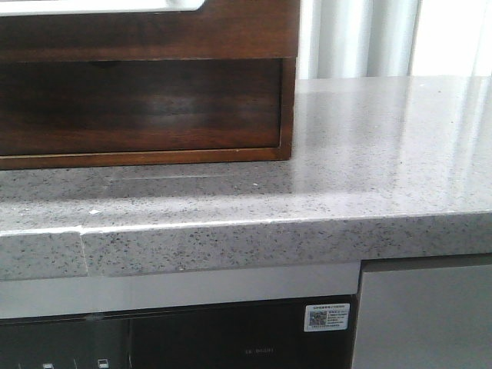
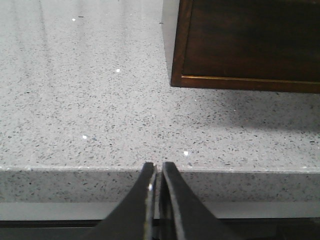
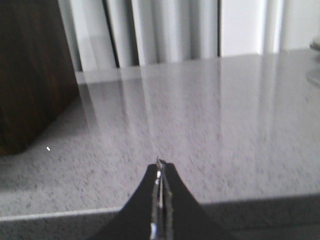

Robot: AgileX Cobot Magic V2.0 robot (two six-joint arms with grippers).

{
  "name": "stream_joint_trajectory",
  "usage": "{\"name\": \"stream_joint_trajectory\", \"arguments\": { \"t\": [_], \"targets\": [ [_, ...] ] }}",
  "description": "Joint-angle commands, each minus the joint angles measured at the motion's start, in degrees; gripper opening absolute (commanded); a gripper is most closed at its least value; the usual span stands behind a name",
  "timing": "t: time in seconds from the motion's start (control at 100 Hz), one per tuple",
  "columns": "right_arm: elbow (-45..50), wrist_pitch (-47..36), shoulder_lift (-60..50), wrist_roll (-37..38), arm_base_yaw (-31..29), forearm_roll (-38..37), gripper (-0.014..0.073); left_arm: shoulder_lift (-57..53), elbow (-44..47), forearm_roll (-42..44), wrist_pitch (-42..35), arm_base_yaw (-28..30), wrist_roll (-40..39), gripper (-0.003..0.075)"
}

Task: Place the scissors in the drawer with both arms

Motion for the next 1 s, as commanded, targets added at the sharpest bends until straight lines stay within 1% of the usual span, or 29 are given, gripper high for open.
{"name": "stream_joint_trajectory", "arguments": {
  "t": [0.0, 0.04, 0.2, 0.4, 0.73, 0.99],
  "targets": [
    [1.81, -5.26, -0.74, 0.10, -0.59, 0.69, -0.0066, -1.88, 1.25, -0.71, -2.50, 0.10, -0.41, -0.0020],
    [1.69, -1.40, -1.46, 0.10, -0.59, 0.58, -0.0066, -1.88, 1.25, -0.71, -2.50, 0.10, -0.41, -0.0020],
    [1.69, 5.35, -4.21, -0.31, -1.96, -0.03, -0.0066, -1.88, 1.25, -0.71, -2.50, 0.10, -0.41, -0.0020],
    [1.69, 14.24, -4.21, -2.31, -2.24, -0.15, -0.0066, -1.88, 1.25, -0.71, -2.50, 0.10, -0.41, -0.0020],
    [1.69, 14.35, -4.21, -7.59, -2.24, -0.15, -0.0066, -1.88, 1.25, -0.71, -2.50, 0.10, -0.41, -0.0020],
    [1.69, 14.35, -4.21, -7.76, -2.24, -0.15, -0.0066, -1.88, 1.25, -0.71, -2.50, 0.10, -0.41, -0.0020]
  ]
}}
